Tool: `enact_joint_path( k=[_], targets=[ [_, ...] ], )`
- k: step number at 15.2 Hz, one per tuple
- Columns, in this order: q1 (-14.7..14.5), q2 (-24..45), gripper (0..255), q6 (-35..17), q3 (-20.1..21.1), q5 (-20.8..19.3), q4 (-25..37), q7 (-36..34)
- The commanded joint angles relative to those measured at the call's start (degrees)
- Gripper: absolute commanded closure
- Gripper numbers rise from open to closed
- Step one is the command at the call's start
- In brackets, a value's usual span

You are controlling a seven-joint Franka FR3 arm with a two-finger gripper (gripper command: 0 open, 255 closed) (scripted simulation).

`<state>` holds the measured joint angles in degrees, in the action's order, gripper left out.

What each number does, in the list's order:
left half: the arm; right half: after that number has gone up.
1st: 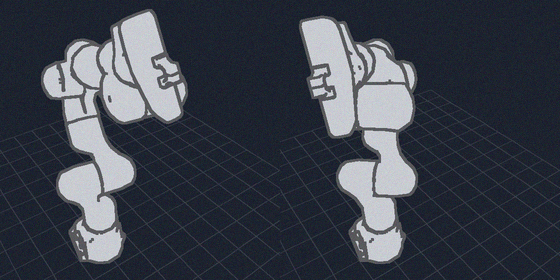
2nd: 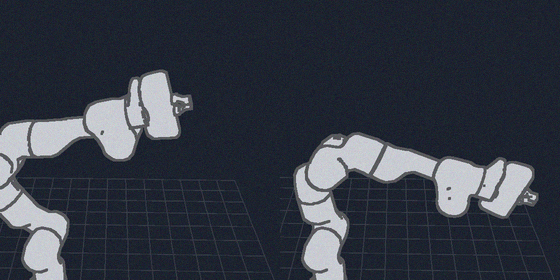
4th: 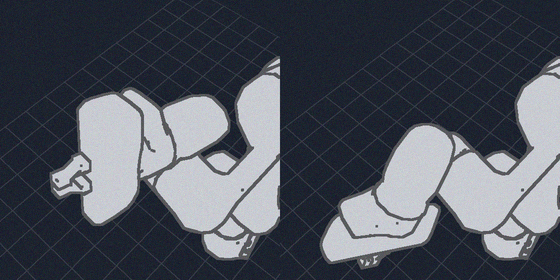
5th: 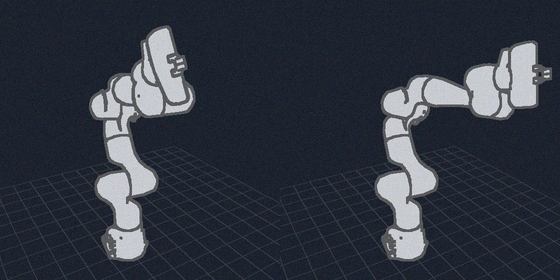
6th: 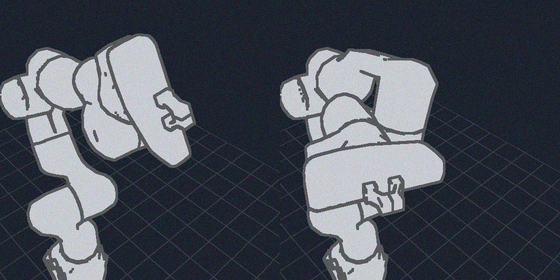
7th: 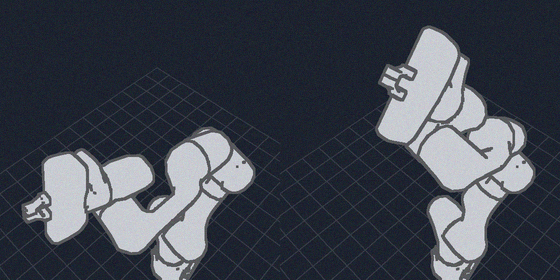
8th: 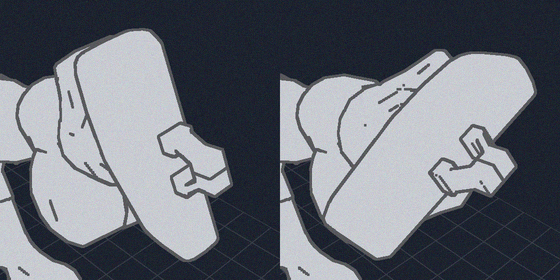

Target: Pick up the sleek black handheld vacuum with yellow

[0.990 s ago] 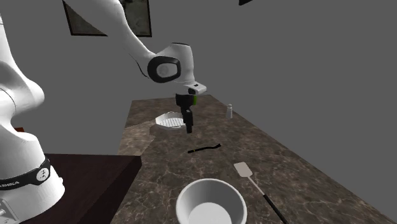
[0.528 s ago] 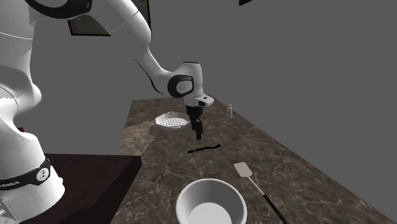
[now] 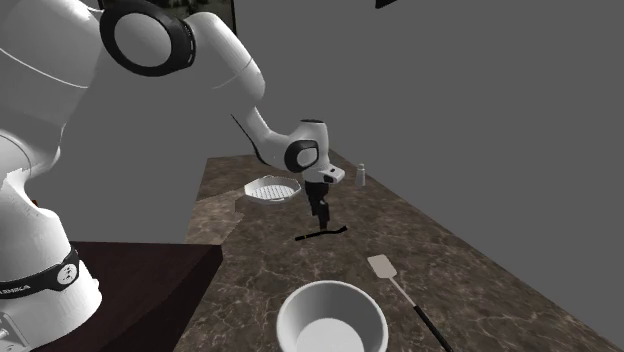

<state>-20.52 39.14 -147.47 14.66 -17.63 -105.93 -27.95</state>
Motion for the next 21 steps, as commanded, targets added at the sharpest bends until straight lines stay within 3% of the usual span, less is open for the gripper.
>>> enact_joint_path(
  k=[1, 7, 8, 21],
  targets=[
    [-0.4, 1.5, 0, -1.0, -0.5, -0.5, 0.5, -0.4],
    [-1.2, 4.4, 0, -3.0, -1.5, -1.3, 1.6, -0.9],
    [-1.2, 4.5, 255, -2.9, -1.5, -1.3, 1.6, -0.9],
    [-0.5, 1.9, 255, -1.3, -0.6, -0.6, 0.7, -0.4]
  ],
)
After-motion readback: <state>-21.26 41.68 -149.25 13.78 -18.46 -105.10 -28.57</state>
